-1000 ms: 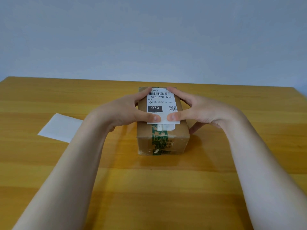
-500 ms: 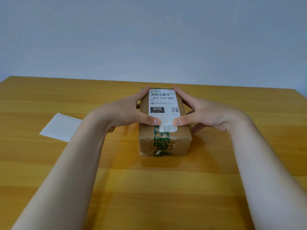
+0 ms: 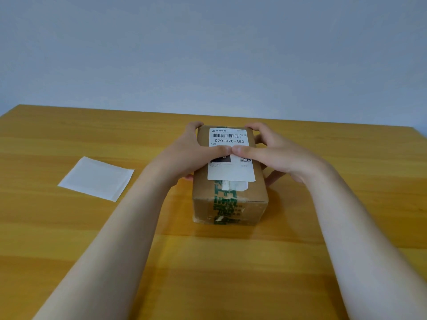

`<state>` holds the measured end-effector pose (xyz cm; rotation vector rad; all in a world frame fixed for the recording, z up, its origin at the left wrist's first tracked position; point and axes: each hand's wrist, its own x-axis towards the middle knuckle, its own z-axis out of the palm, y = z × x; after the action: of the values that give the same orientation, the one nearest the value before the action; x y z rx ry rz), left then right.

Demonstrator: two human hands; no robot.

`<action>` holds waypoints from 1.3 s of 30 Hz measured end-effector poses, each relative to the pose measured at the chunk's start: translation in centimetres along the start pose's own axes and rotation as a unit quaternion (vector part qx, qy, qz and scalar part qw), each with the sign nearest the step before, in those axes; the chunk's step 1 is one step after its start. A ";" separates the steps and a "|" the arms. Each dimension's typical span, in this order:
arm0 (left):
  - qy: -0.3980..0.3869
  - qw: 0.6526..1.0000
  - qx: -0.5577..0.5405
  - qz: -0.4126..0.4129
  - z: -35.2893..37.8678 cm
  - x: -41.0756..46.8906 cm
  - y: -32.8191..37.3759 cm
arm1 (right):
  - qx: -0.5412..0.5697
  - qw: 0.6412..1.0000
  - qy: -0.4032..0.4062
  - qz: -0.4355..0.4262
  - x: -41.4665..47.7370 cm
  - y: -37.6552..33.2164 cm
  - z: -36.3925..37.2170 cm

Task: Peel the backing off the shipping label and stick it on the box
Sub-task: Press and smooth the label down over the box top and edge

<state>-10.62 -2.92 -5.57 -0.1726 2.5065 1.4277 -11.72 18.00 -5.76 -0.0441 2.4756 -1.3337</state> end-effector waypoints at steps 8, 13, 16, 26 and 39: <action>0.032 0.999 0.003 0.001 0.1 0.2 0.0 | 0.002 0.999 0.032 -0.001 0.4 -0.2 0.7; 0.067 0.998 0.005 0.010 0.2 0.5 -0.1 | 0.005 0.999 0.047 -0.002 0.7 -0.2 1.0; 0.073 0.997 -0.001 0.011 0.0 0.6 -0.2 | 0.011 0.999 0.044 0.005 0.5 -0.3 1.1; 0.123 0.990 0.061 0.020 -0.2 0.3 -0.1 | 0.002 0.997 0.069 -0.014 0.2 -0.8 1.7; 0.149 0.987 -0.008 0.058 -0.3 1.4 -1.1 | -0.003 0.991 0.133 -0.027 1.6 -0.1 2.3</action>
<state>-11.79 -3.66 -6.70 -0.2650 2.7837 1.5706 -12.52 15.83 -7.29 0.0702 2.7165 -1.4363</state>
